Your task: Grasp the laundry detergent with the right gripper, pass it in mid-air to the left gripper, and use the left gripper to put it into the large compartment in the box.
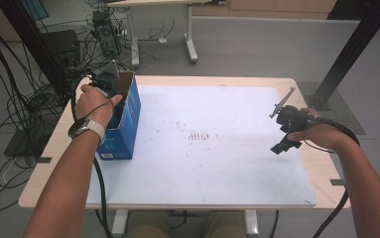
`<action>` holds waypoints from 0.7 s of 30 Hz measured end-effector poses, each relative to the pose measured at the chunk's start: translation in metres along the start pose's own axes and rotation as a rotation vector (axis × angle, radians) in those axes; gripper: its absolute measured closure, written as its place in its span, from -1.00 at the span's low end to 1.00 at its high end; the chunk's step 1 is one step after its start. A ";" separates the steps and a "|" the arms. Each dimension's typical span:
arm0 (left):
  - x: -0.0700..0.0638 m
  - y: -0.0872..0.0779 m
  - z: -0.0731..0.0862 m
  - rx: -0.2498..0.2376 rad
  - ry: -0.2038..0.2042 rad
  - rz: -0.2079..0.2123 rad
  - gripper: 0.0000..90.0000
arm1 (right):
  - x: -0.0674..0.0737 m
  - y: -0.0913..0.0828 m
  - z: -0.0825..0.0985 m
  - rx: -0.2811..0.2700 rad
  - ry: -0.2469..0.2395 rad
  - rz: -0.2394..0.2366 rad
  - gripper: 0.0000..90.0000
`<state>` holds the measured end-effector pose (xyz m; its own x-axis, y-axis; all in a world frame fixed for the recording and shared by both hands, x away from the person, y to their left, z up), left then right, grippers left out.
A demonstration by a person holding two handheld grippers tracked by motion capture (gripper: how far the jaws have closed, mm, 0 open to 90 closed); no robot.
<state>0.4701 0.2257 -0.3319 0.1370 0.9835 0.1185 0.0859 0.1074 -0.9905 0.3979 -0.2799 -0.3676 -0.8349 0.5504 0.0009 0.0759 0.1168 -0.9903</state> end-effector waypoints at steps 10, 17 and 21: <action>0.000 0.000 0.000 0.000 -0.002 0.001 -0.17 | 0.000 0.000 0.000 -0.001 -0.002 0.001 -0.84; 0.000 0.000 0.000 -0.002 -0.002 0.003 -0.17 | 0.000 0.001 0.002 0.000 0.005 -0.001 -0.84; 0.000 0.000 0.000 -0.005 -0.001 0.002 -0.17 | 0.000 0.000 0.003 -0.001 0.005 0.000 -0.84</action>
<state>0.4705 0.2260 -0.3321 0.1365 0.9838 0.1163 0.0901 0.1046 -0.9904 0.3966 -0.2822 -0.3680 -0.8322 0.5545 0.0020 0.0762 0.1180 -0.9901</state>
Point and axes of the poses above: each handheld gripper's, and its own axes: y roughly forward along the jaws, z roughly out of its underside, x roughly to its left, the point moved 6 cm from there along y, roughly forward along the jaws, and after that the axes turned 5 degrees about x, right-handed, at the moved point
